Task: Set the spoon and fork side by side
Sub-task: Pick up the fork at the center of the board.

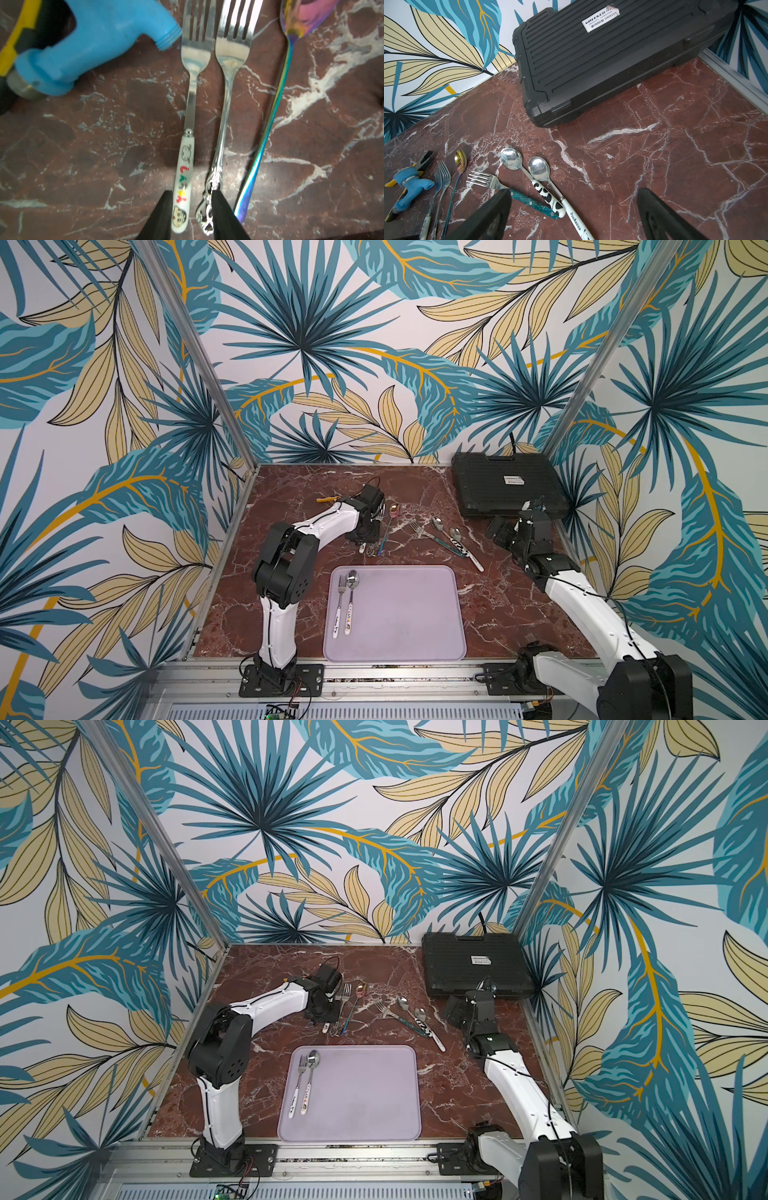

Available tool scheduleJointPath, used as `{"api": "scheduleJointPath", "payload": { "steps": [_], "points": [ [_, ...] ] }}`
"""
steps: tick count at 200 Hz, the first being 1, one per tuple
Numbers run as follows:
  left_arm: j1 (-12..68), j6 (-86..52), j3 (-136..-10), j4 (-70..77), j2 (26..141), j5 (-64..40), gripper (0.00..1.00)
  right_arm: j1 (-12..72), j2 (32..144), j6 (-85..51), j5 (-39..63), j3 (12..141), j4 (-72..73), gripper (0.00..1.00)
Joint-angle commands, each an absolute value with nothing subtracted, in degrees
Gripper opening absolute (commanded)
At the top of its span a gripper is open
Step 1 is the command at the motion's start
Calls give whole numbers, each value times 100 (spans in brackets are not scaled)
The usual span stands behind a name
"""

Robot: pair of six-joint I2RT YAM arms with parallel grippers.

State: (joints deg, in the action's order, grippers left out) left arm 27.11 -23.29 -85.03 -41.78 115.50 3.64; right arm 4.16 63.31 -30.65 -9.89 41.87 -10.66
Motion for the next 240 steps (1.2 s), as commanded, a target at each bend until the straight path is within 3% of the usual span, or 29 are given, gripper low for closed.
{"api": "scheduleJointPath", "payload": {
  "steps": [1,40,103,136,240],
  "points": [
    [2623,-2119,-8853,-4285,11785,346,34,404,6287,-3050,-1085,4166,-1194,100],
    [2541,-2101,-8876,-4241,11969,371,31,404,6290,-3050,-1092,4157,-1195,99],
    [2519,-2058,-9042,-4381,12043,351,9,407,6283,-3052,-1081,4156,-1190,100],
    [2517,-1978,-9020,-4416,11888,303,3,406,6287,-3052,-1076,4165,-1195,100],
    [2698,-2061,-8371,-4691,10371,141,2,406,6221,-3056,-1089,4174,-1195,100]
  ]
}}
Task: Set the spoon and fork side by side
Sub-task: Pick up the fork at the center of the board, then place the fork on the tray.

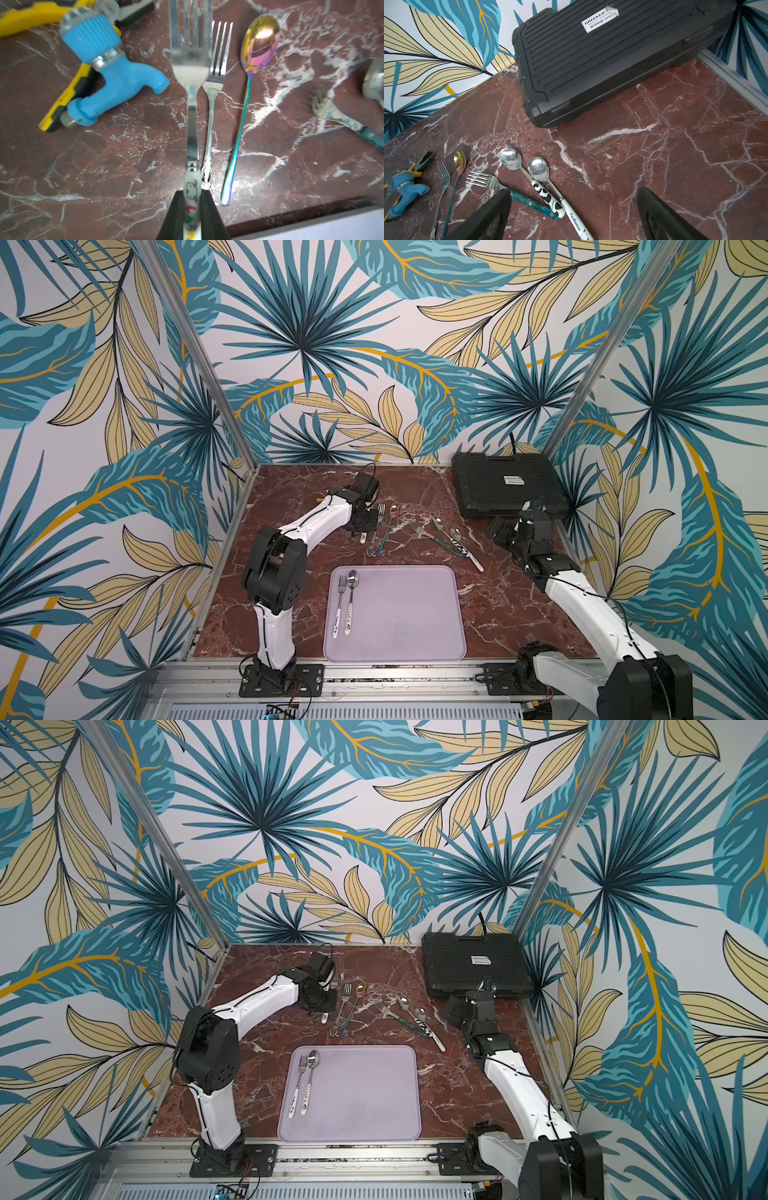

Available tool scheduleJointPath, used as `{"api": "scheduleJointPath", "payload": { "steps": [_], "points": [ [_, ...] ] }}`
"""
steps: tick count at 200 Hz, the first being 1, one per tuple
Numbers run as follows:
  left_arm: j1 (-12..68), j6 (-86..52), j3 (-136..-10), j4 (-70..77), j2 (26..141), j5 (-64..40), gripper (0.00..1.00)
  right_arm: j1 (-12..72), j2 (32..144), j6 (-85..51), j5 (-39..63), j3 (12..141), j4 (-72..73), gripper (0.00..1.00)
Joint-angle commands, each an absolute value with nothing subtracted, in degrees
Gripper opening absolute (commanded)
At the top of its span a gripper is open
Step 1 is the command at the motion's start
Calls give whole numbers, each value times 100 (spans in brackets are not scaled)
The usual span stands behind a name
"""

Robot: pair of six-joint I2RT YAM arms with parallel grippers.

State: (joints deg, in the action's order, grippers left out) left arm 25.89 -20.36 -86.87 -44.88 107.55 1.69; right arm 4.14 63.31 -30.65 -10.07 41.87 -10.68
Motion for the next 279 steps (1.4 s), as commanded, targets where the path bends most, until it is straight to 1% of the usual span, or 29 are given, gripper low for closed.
{"api": "scheduleJointPath", "payload": {
  "steps": [1,95,126,129,149,227,253,279],
  "points": [
    [2702,-2068,-8356,-4697,10354,141,2,410,6217,-3057,-1089,4174,-1195,100],
    [3726,-2963,-6725,-4656,8724,455,2,405,6125,-3058,-1086,4173,-1188,100],
    [4014,-3291,-6074,-4452,8268,327,2,400,6122,-3056,-1076,4170,-1189,99],
    [4049,-3325,-6013,-4435,8227,314,2,407,6119,-3058,-1077,4174,-1364,99],
    [4341,-3571,-5707,-4429,8016,417,2,404,6109,-3057,-1076,4184,-1389,100],
    [5533,-4694,-4880,-4259,7879,862,2,407,6091,-3051,-1084,4174,-1386,100],
    [5733,-5009,-4667,-4145,7965,921,2,406,6116,-3062,-1080,4175,-1388,100],
    [5753,-5197,-4395,-3879,8012,848,3,405,6100,-3067,-1063,4175,-1379,100]
  ]
}}
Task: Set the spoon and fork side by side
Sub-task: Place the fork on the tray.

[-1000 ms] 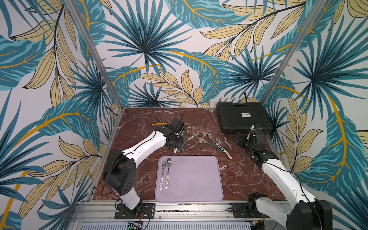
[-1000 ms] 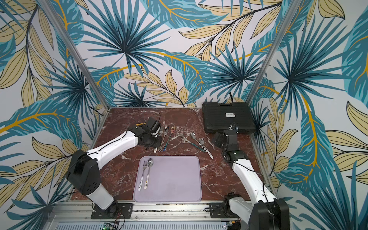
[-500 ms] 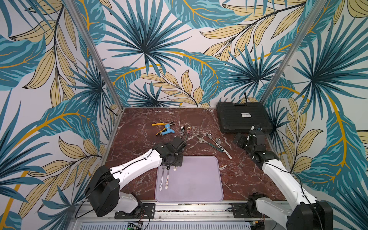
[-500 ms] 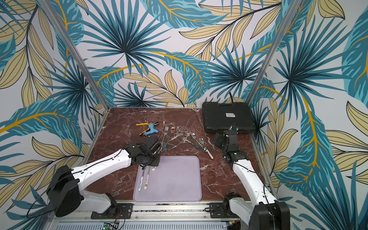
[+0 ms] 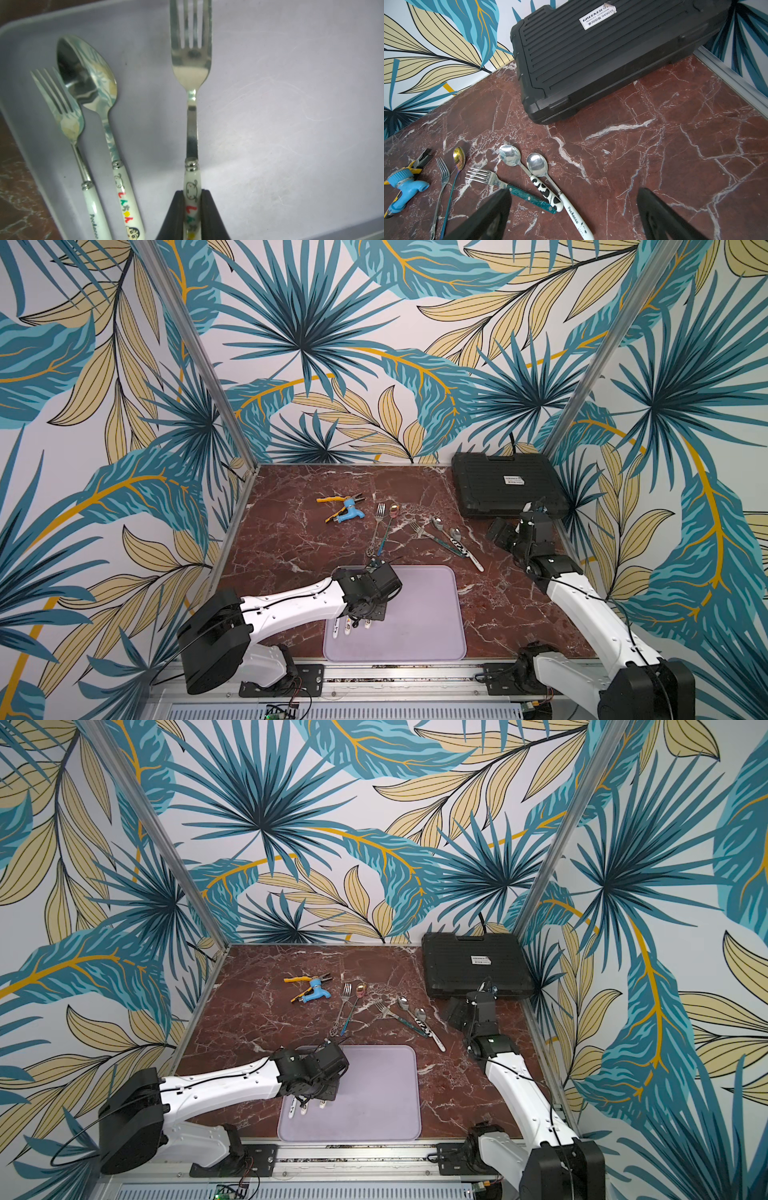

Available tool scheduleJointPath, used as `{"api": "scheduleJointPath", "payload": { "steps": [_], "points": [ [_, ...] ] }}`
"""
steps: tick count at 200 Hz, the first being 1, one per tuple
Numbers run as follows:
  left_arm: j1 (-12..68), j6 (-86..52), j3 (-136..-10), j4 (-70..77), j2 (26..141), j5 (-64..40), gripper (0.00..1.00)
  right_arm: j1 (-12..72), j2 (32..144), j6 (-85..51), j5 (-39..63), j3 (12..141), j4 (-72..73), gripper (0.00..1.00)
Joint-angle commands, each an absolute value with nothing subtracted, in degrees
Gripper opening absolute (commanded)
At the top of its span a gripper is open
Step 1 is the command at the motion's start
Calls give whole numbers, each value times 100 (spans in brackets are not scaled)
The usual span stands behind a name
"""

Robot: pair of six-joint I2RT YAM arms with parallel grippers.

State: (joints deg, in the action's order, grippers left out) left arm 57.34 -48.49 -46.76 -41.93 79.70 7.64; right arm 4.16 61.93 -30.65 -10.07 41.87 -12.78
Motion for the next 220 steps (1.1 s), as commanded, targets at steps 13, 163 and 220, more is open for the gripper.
{"api": "scheduleJointPath", "payload": {
  "steps": [13,163,220],
  "points": [
    [5750,-5212,-4381,-3882,8097,837,3,405,6102,-3060,-1065,4173,-1379,99],
    [5751,-5397,-4416,-3955,8633,1035,9,409,6091,-3085,-1060,4151,-1352,100],
    [5754,-5426,-4442,-3923,8619,1028,24,404,6103,-3069,-1065,4147,-1371,100]
  ]
}}
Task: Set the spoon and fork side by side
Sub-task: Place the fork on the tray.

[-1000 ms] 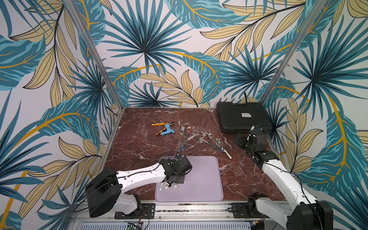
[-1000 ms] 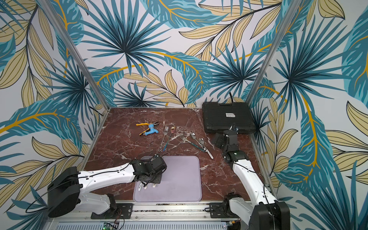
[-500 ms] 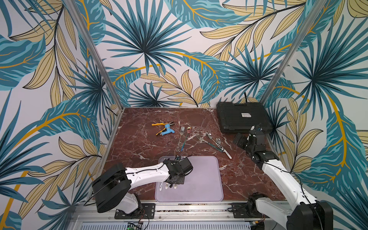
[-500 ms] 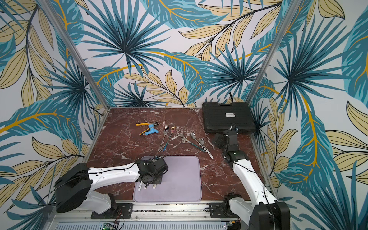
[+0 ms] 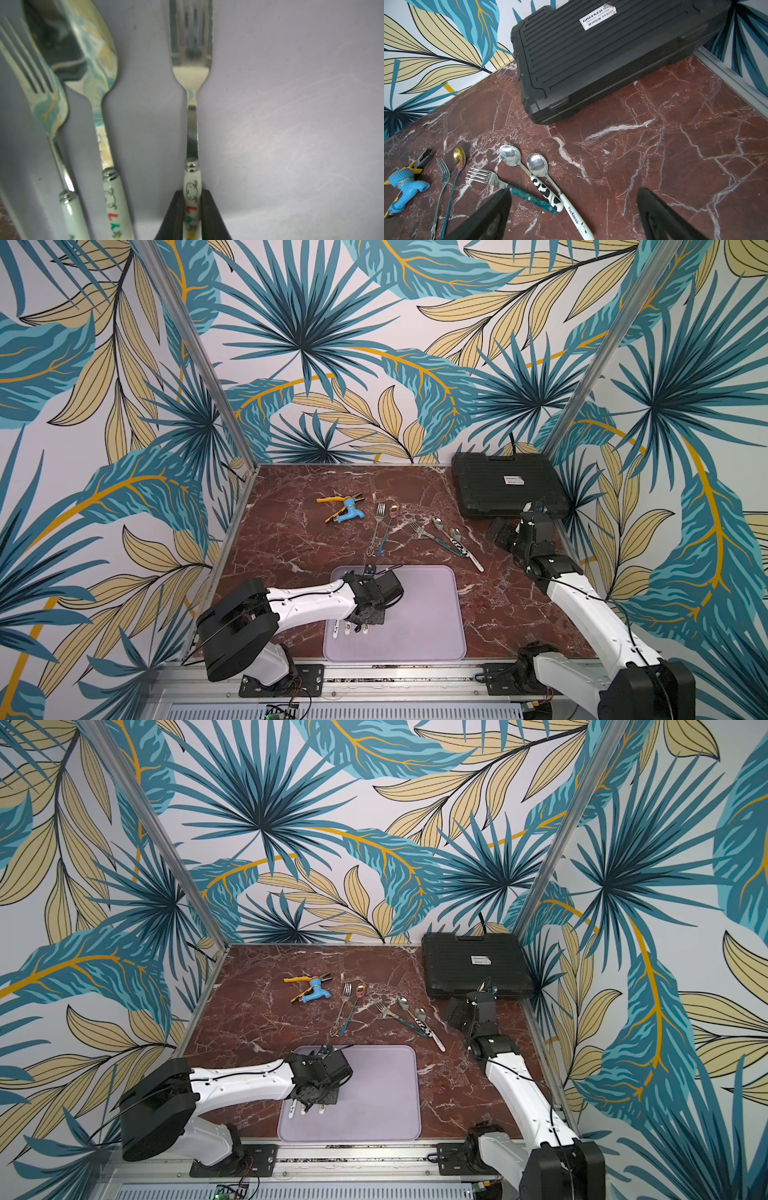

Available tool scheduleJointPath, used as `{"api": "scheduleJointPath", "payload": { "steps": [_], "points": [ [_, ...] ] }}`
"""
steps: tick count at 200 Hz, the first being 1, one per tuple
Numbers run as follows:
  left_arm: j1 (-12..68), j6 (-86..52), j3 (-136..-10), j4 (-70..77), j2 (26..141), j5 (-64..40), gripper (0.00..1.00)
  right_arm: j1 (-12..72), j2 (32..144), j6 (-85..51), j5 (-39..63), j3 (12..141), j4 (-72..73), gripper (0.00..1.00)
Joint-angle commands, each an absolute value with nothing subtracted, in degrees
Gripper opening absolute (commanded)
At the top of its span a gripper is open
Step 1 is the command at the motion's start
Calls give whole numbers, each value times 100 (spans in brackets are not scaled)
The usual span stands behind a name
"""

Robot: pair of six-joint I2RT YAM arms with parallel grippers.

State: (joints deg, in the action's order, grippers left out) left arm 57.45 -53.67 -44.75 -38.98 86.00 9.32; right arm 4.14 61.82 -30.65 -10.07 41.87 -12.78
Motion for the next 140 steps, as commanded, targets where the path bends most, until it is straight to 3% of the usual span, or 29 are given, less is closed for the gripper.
{"api": "scheduleJointPath", "payload": {
  "steps": [1,74,140],
  "points": [
    [5751,-5424,-4440,-3921,8612,1028,24,404,6106,-3073,-1064,4143,-1371,100],
    [5756,-5407,-4478,-3963,8133,1172,43,406,6109,-3077,-1090,4157,-1365,99],
    [5681,-5000,-5073,-4395,7301,1659,52,404,6100,-3073,-1090,4156,-1377,100]
  ]
}}
